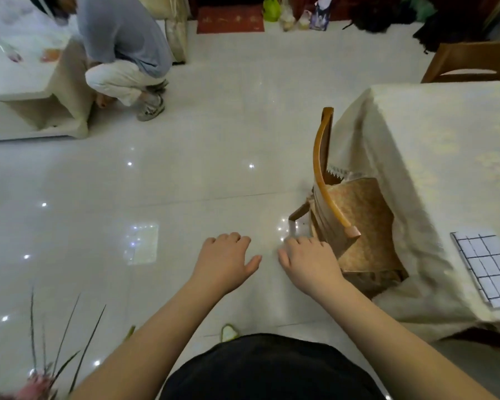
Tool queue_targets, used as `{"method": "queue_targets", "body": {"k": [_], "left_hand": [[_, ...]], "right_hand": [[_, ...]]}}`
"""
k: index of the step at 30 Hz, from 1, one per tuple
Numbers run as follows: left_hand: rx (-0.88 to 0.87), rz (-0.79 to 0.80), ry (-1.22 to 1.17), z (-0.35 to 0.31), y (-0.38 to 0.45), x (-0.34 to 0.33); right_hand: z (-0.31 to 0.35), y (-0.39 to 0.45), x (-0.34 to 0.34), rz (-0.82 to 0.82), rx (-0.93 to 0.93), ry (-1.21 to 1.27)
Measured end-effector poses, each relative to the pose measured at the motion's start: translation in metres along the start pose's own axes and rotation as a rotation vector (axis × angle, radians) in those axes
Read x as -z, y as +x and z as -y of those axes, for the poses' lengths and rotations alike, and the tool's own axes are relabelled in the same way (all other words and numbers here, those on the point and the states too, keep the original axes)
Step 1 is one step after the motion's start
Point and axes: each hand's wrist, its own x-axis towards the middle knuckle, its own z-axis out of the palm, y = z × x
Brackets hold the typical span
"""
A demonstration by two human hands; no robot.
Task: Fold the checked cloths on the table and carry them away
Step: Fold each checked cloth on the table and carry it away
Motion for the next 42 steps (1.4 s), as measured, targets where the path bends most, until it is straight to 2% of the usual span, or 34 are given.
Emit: {"method": "queue_targets", "body": {"k": [8,11,15,19,28,35,42], "left_hand": [[-0.023,0.027,0.002,0.049,0.02,0.007],[-0.043,0.014,-0.007,0.055,0.042,0.012],[-0.029,0.033,0.04,0.063,0.082,0.02],[-0.034,0.07,0.067,0.07,0.129,0.034],[-0.058,0.032,0.069,0.09,0.234,0.099],[-0.124,0.04,0.069,0.122,0.328,0.12],[-0.273,0.047,0.071,0.165,0.444,0.156]], "right_hand": [[0.042,0.035,0.01,-0.015,0.01,-0.012],[0.037,0.052,0.013,0.005,-0.004,-0.008],[0.024,0.088,0.015,0.065,0.075,-0.001],[0.015,0.137,0.029,0.009,0.007,0.046],[0.003,0.24,0.085,-0.003,0.048,0.05],[-0.007,0.325,0.108,0.01,-0.016,0.055],[-0.001,0.426,0.14,-0.032,-0.198,0.032]]}}
